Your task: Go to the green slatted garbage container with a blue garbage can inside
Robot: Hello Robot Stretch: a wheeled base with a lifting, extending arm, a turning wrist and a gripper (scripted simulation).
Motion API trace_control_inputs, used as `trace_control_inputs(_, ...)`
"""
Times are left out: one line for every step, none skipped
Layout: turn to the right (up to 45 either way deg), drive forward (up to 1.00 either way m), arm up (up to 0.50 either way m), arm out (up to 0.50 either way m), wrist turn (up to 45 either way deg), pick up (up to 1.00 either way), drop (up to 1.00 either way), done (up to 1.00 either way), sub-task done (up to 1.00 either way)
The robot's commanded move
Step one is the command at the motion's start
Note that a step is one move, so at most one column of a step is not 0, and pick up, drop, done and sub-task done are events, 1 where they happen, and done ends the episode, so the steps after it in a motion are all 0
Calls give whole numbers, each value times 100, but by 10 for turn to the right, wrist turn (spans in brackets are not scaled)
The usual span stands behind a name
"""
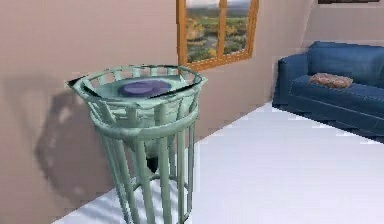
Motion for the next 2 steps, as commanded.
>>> trace_control_inputs(-120,0,0,0,0,0,0,0,0)
trace_control_inputs(0,0,0,0,0,0,0,100,0)
